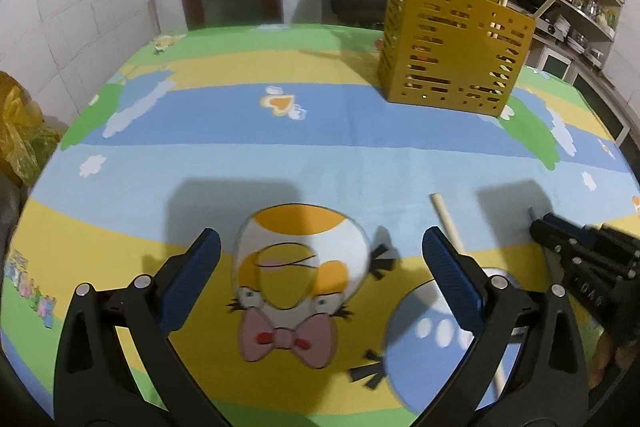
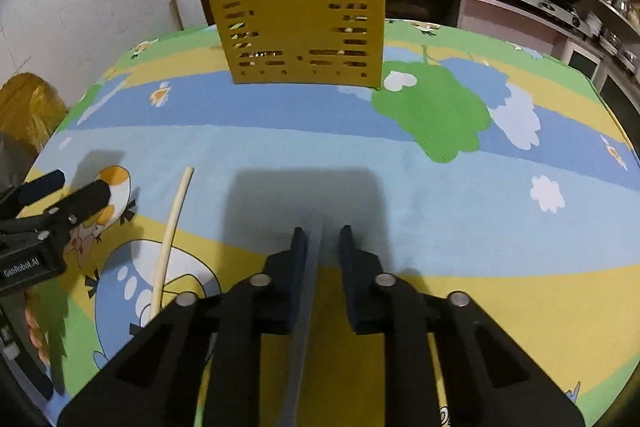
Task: Organize utensils
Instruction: 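Grasp the small blue-handled spoon with the right tool while the left tool grasps the last chopstick, then lift the chopstick and small spoon and carry them to the yellow holder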
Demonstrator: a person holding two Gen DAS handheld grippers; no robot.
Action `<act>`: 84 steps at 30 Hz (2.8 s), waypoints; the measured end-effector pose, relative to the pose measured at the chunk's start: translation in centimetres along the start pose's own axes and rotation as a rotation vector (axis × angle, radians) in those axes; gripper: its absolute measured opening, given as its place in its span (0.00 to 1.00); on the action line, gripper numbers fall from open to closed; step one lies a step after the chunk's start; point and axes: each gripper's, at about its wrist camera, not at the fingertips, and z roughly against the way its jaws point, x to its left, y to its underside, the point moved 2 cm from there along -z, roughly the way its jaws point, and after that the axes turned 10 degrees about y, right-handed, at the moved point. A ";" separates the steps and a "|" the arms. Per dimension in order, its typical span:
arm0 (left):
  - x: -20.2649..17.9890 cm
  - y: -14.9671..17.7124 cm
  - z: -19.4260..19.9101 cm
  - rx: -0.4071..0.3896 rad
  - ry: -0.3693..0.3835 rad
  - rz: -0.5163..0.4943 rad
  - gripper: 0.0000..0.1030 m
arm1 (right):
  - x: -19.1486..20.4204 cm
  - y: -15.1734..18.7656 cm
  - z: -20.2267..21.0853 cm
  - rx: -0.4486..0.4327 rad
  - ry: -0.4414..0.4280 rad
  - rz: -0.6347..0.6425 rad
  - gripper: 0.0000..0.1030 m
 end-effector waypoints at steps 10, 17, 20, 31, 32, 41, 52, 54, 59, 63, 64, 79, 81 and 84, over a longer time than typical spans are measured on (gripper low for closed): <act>-3.5 -0.6 -2.1 0.071 0.070 0.033 0.79 | -3.6 0.5 0.2 -0.003 0.047 -0.070 0.08; -6.0 -0.2 -4.0 0.142 0.051 -0.001 0.47 | -5.6 0.9 0.0 -0.011 0.036 -0.128 0.08; -6.6 -0.4 -4.3 0.150 0.047 -0.011 0.37 | -5.4 0.6 -0.3 -0.006 0.042 -0.128 0.08; -7.1 -1.4 -3.5 0.115 0.109 -0.037 0.05 | -5.3 0.2 0.9 -0.038 0.041 -0.158 0.07; -7.0 -1.6 -2.8 0.091 0.119 -0.035 0.05 | -5.4 0.2 1.2 -0.048 0.039 -0.162 0.07; -6.3 -4.0 4.6 -0.162 0.127 -0.063 0.05 | -4.8 -0.8 7.4 -0.242 0.049 -0.185 0.07; -5.7 -3.7 11.9 -0.408 0.143 -0.100 0.04 | -2.9 -1.2 13.0 -0.430 0.108 -0.155 0.07; -5.5 -3.4 12.4 -0.422 0.146 -0.103 0.04 | -2.6 -1.0 13.2 -0.437 0.110 -0.154 0.07; -5.1 -2.8 13.2 -0.439 0.151 -0.110 0.04 | -2.1 -0.6 13.7 -0.453 0.109 -0.154 0.07; -4.9 -2.9 13.9 -0.454 0.159 -0.107 0.04 | -2.0 -0.6 14.4 -0.476 0.107 -0.154 0.07; -4.9 -2.9 14.1 -0.456 0.162 -0.107 0.04 | -2.0 -0.6 14.6 -0.483 0.106 -0.155 0.07; -6.1 -12.7 15.9 -0.567 0.192 -0.099 0.04 | -2.3 -8.9 18.0 -0.628 0.129 -0.136 0.07; -6.5 -14.5 16.4 -0.595 0.196 -0.098 0.04 | -2.5 -10.5 18.5 -0.649 0.128 -0.138 0.07; -7.3 -16.9 17.3 -0.641 0.202 -0.099 0.04 | -2.5 -12.7 19.3 -0.683 0.127 -0.135 0.07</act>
